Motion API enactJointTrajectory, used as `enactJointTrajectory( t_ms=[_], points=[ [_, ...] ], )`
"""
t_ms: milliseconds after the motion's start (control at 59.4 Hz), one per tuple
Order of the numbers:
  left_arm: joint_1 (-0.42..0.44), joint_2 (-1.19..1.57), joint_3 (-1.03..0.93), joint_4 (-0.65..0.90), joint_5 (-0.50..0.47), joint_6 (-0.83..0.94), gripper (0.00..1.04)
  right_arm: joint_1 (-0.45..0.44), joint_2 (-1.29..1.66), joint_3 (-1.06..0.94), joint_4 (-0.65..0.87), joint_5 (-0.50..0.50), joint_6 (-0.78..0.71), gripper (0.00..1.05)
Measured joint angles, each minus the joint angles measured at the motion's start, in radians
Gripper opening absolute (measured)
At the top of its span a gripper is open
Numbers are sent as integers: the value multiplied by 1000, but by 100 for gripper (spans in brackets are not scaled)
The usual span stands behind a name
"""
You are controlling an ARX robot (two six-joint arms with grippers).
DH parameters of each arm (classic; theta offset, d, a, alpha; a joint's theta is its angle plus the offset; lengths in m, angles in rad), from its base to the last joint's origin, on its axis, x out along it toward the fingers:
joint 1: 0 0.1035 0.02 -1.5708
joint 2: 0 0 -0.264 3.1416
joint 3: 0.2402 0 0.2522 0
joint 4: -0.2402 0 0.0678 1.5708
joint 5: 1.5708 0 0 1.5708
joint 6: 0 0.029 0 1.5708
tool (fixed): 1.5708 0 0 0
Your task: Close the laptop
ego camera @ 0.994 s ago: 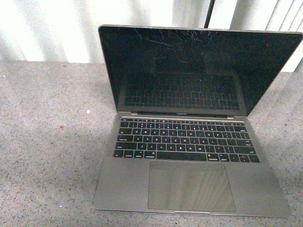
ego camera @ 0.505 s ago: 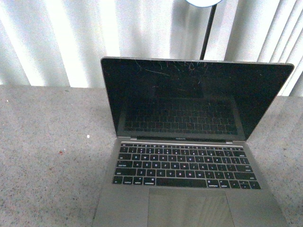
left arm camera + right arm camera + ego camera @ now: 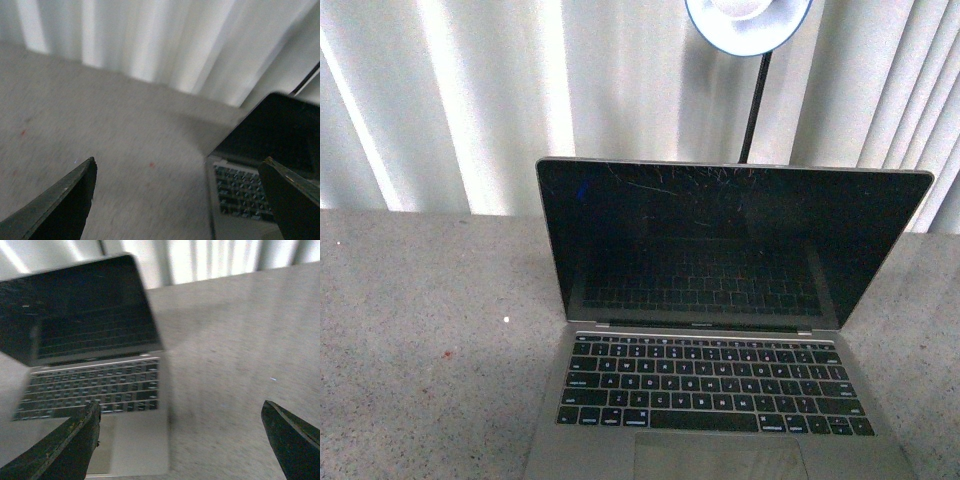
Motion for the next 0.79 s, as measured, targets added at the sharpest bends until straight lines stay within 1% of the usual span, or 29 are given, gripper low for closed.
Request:
enactJointTrajectory(
  t_ms=[34,51,84,101,135,185,202,270,337,371,404,438,489,505,590,623,640,657,674,691,758,792],
  points=[
    [-7,82,29,80,24,11,98,-24,104,23,90,-68,-19,97],
    [-13,137,49,134,45,26,98,-28,130,29,115,-77,-26,97],
    [-29,249,93,235,85,50,98,-45,238,57,219,-117,-69,97],
    [-34,263,98,246,89,57,98,-53,293,72,273,-127,-85,97],
    [-57,391,152,343,115,95,98,-60,377,98,351,-127,-122,97],
    [-87,528,213,432,118,133,98,-74,547,170,474,-123,-203,97],
    [-98,580,237,457,115,149,98,-75,570,182,489,-125,-218,97],
    [-136,732,321,480,109,208,98,-77,695,268,545,-150,-279,97],
    [-169,829,402,462,100,266,98,-73,798,364,575,-238,-334,97],
    [-188,866,449,451,93,299,98,-63,824,397,568,-243,-357,97],
    [-204,897,498,441,85,325,98,-48,849,435,549,-258,-391,91],
    [-223,929,559,430,66,353,98,-27,869,472,517,-296,-454,82],
    [-240,959,612,421,51,380,98,-5,883,502,483,-303,-518,73],
    [-243,966,622,419,46,386,97,4,891,516,468,-309,-549,69],
    [-272,1022,700,378,14,443,81,19,915,548,444,-328,-636,56],
    [-285,1047,726,356,5,474,74,22,929,564,431,-340,-677,48],
    [-288,1053,731,349,3,479,72,23,936,571,425,-348,-701,44],
    [-297,1069,743,328,1,504,67,23,941,577,420,-350,-715,41],
    [-306,1081,753,301,-1,529,62,24,955,590,410,-356,-747,35],
    [-311,1088,757,284,-3,539,58,24,961,595,408,-357,-761,33],
    [-341,1111,779,232,-2,593,40,24,1004,639,369,-374,-842,14],
    [-349,1116,787,228,-1,605,35,24,1013,649,353,-380,-863,9]
  ],
)
